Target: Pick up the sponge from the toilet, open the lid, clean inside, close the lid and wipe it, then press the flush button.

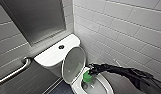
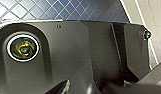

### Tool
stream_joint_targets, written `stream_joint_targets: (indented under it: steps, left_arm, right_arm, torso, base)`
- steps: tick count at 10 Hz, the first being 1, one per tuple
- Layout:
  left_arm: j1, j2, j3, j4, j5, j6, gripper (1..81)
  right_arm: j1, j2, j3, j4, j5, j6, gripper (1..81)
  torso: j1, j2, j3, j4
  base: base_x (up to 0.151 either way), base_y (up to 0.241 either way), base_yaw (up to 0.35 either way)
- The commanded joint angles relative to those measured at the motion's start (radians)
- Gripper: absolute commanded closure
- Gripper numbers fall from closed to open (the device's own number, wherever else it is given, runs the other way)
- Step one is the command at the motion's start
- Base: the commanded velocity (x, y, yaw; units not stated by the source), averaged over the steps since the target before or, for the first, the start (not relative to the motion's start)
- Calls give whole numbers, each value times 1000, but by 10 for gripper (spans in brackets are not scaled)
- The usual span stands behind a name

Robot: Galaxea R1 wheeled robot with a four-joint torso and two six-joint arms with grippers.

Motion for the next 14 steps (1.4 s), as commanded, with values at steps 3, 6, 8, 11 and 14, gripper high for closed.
stream_joint_targets:
  steps: [3, 6, 8, 11, 14]
  left_arm:
    - [-11, -16, 20, -5, 66, 6, 10]
    - [-11, -16, 18, -5, 67, 6, 10]
    - [-11, -18, 18, -5, 67, 6, 10]
    - [-8, -21, 21, -5, 67, 6, 10]
    - [-2, -26, 29, -5, 67, 6, 10]
  right_arm:
    - [156, -179, 362, -75, -14, 150, 811]
    - [152, -240, 463, -257, -21, 339, 811]
    - [123, -228, 426, -396, -26, 454, 811]
    - [70, -187, 269, -458, 37, 468, 811]
    - [40, -151, 133, -463, 87, 470, 811]
  torso:
    - [0, 0, 0, 0]
    - [0, 0, 0, 0]
    - [0, 0, 0, 0]
    - [0, 0, 0, 0]
    - [0, 0, 0, 0]
  base:
    - [0, 0, 0]
    - [0, 0, 0]
    - [0, 0, 0]
    - [0, 0, 0]
    - [0, 0, 0]
